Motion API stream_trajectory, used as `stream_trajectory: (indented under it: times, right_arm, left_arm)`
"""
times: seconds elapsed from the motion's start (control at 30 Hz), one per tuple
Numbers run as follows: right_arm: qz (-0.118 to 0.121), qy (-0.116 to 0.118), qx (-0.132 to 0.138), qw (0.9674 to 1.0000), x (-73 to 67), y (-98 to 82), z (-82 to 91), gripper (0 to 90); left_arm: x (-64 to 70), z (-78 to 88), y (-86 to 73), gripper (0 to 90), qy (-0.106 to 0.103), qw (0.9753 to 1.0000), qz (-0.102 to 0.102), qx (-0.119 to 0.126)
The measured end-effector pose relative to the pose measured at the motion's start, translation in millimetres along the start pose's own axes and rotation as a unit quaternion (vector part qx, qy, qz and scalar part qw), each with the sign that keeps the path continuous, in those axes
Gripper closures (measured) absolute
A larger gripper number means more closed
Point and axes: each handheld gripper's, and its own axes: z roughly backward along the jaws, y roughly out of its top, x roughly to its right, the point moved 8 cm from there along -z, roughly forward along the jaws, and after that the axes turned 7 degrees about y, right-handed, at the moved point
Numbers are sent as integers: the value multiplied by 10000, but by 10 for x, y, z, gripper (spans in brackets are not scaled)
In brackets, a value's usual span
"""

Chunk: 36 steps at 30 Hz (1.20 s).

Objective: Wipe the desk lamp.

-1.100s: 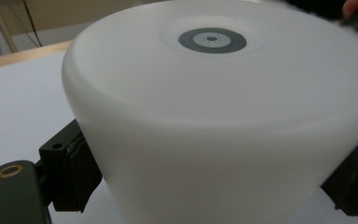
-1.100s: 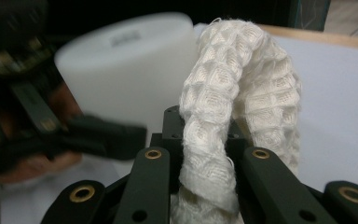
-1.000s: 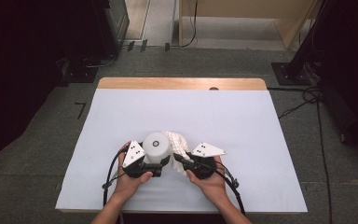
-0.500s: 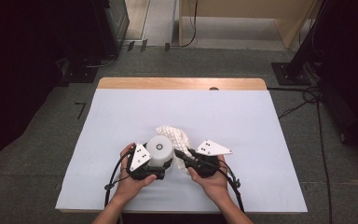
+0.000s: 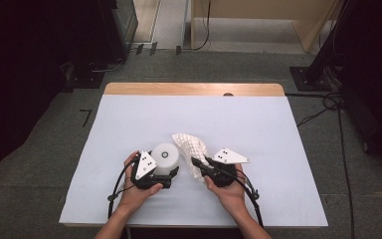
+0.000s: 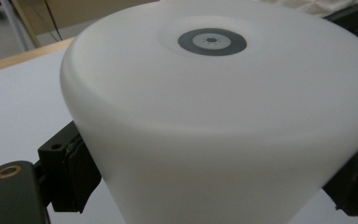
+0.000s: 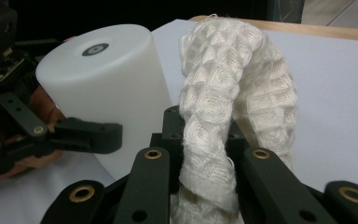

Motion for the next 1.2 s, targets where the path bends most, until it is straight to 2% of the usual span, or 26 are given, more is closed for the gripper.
stream_trajectory:
  times: [0.1,0.17,0.23,0.3,0.37,0.43,0.6,0.7,0.73,0.83,0.9,1.03,1.13,1.2]
  right_arm:
    - [0,-8,-34,10000,4,-19,-1,780]
    - [16,-25,-40,10000,12,-32,-3,780]
    - [16,-54,-37,10000,16,-45,-4,779]
    - [39,-93,-50,9999,24,-65,-9,779]
    - [6,-112,-85,9999,27,-88,-23,779]
    - [-11,-136,-115,9998,25,-114,-47,779]
    - [-16,-143,-241,9996,-10,-177,-98,779]
    - [22,-126,-280,9995,-38,-196,-120,781]
    - [49,-110,-290,9995,-58,-199,-127,781]
    - [125,-33,-308,9994,-129,-199,-150,782]
    - [153,19,-319,9994,-168,-202,-170,783]
    - [135,136,-309,9993,-233,-194,-186,784]
    - [220,175,-219,9994,-258,-140,-168,784]
    - [195,188,-105,9996,-257,-80,-130,785]
  left_arm:
    - [-19,31,14,36,4,9999,125,22]
    - [-11,44,15,35,102,9999,102,53]
    - [14,36,3,34,212,9996,179,30]
    - [43,2,-14,34,469,9987,199,-73]
    - [84,-41,-25,35,634,9975,232,-195]
    - [84,-49,-27,65,853,9959,223,-196]
    - [24,-9,-26,83,495,9977,417,-178]
    - [-17,48,33,83,-61,9967,804,-3]
    - [-31,73,65,83,-154,9960,875,114]
    - [-46,133,127,84,-241,9961,784,318]
    - [-37,149,141,84,-298,9961,754,359]
    - [22,125,119,84,-409,9966,656,276]
    - [82,100,96,84,-528,9970,542,179]
    - [116,84,83,84,-579,9970,486,137]
